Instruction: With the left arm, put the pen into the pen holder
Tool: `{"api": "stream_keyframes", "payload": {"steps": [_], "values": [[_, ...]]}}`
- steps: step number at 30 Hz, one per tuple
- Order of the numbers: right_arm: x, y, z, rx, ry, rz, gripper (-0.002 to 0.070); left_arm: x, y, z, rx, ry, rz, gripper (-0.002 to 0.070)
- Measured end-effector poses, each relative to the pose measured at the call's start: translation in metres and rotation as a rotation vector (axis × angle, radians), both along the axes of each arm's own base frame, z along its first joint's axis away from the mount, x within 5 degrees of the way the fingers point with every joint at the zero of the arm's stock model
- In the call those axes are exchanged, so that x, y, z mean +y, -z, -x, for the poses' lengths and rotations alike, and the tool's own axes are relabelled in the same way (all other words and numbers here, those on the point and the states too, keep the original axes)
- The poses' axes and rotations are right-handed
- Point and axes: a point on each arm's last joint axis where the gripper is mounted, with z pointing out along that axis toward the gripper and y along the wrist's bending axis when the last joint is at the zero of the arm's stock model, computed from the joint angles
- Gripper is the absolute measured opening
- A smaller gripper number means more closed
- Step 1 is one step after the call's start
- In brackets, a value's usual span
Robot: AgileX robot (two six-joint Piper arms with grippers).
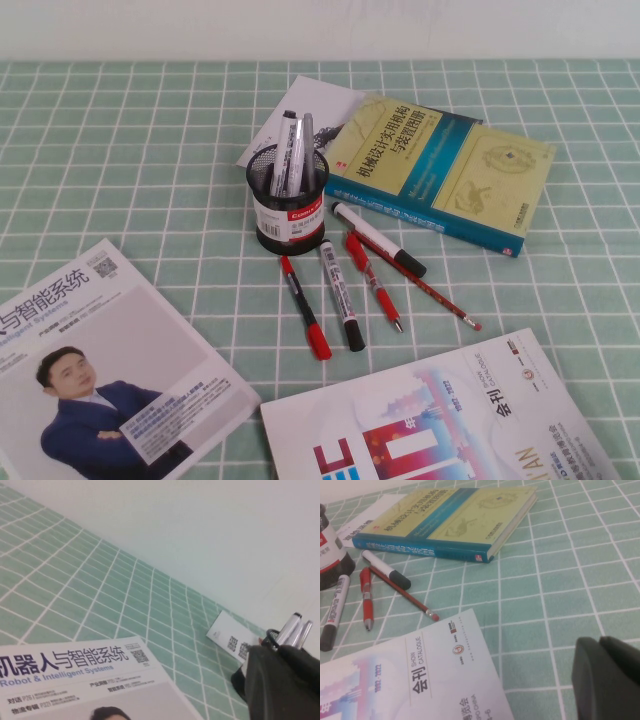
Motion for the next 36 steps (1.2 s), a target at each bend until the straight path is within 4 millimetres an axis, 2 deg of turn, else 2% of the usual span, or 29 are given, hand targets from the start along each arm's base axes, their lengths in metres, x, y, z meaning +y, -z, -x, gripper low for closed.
{"api": "stream_keyframes", "payload": {"steps": [5, 11, 16, 20, 25, 32, 36], "values": [[0.0, 0.0, 0.0, 0.0, 0.0, 0.0, -0.0018, 0.0, -0.005, 0.001, 0.003, 0.004, 0.064, -0.0002], [0.0, 0.0, 0.0, 0.0, 0.0, 0.0, -0.0019, -0.004, -0.057, -0.004, 0.109, 0.034, 0.059, -0.0003], [0.0, 0.0, 0.0, 0.0, 0.0, 0.0, -0.0019, -0.009, -0.097, -0.027, 0.344, 0.081, -0.011, -0.0003], [0.0, 0.0, 0.0, 0.0, 0.0, 0.0, -0.0019, -0.018, -0.115, -0.055, 0.519, 0.182, -0.125, -0.0003], [0.0, 0.0, 0.0, 0.0, 0.0, 0.0, -0.0019, -0.035, -0.121, -0.095, 0.639, 0.379, -0.179, -0.0003], [0.0, 0.0, 0.0, 0.0, 0.0, 0.0, -0.0019, -0.051, -0.101, -0.151, 0.746, 0.521, -0.177, -0.0002], [0.0, 0.0, 0.0, 0.0, 0.0, 0.0, -0.0019, -0.076, -0.091, -0.173, 0.783, 0.606, -0.212, -0.0003]]}}
